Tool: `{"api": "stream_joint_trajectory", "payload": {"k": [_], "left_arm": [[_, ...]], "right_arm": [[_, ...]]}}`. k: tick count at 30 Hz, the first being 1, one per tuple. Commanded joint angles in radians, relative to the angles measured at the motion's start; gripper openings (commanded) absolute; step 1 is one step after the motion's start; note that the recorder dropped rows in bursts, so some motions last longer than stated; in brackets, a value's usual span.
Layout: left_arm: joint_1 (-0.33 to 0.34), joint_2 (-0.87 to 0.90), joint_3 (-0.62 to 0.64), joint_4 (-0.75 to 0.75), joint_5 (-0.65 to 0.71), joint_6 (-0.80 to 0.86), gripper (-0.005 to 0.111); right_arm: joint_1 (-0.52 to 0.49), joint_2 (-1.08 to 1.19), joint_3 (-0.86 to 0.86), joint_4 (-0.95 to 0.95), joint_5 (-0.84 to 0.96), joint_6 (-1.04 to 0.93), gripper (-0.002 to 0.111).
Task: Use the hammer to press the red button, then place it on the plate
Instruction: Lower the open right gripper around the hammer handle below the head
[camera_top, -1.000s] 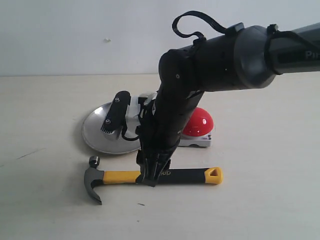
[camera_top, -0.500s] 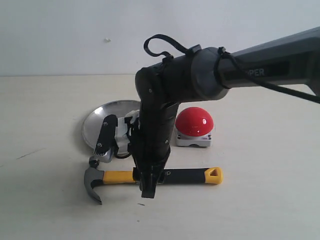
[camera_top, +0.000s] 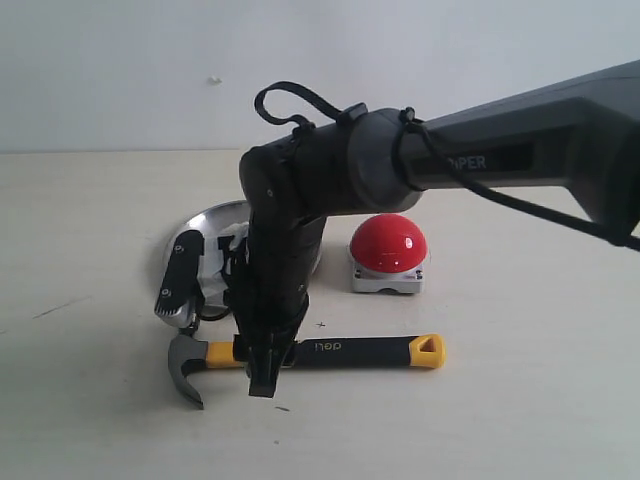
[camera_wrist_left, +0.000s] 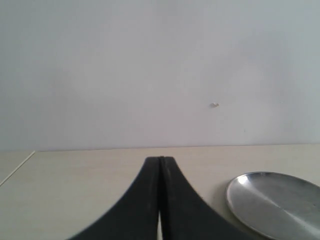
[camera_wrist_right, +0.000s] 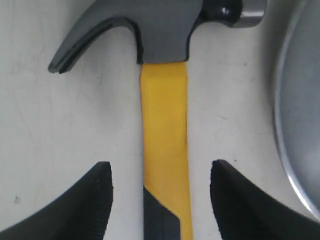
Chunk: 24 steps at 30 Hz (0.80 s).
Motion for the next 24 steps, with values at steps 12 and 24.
{"api": "stream_joint_trajectory", "payload": {"k": [12, 24], "left_arm": [[0.001, -0.005, 0.003, 0.004, -0.011, -0.004, 0.000], [0.001, -0.005, 0.003, 0.004, -0.011, -0.004, 0.000]], "right_arm": [[0.004, 0.027, -0.023, 0.014, -0.014, 0.003, 0.056], [0.004, 0.027, -0.023, 0.022, -0.037, 0.003, 0.055]]}}
